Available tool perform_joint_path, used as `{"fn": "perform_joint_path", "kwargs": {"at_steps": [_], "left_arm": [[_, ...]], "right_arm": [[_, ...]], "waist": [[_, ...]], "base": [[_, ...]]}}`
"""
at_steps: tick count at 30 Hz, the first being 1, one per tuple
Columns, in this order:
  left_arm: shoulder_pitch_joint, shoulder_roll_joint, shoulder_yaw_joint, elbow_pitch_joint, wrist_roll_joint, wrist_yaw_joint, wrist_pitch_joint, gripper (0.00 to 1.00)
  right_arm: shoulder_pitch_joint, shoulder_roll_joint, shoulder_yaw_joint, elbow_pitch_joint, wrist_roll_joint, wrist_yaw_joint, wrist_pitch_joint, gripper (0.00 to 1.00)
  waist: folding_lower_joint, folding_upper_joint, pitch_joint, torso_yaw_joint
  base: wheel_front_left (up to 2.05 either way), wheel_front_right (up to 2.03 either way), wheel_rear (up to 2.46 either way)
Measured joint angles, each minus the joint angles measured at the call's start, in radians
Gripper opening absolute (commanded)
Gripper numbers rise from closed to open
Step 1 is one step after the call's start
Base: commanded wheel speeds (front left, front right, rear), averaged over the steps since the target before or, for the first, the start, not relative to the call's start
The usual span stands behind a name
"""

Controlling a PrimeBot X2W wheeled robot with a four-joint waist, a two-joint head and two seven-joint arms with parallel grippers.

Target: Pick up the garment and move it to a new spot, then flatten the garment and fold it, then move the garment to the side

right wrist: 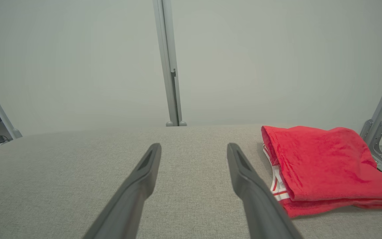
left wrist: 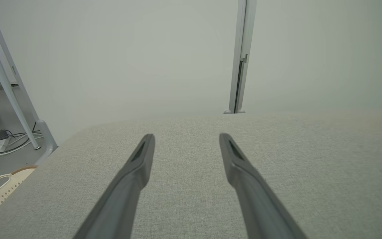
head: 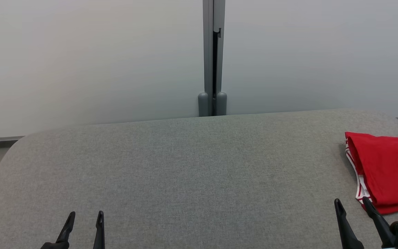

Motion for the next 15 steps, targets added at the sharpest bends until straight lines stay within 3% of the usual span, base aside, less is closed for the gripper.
{"fn": "perform_joint_path", "kwargs": {"at_steps": [15], "left_arm": [[0.0, 0.002, -0.008, 0.021, -0.011, 0.006, 0.002, 1.0]], "right_arm": [[0.003, -0.002, 0.005, 0.0, 0.002, 0.0, 0.005, 1.0]], "waist": [[-0.0001, 0.0, -0.004, 0.002]], "base": [[0.0, 0.0, 0.0]]}}
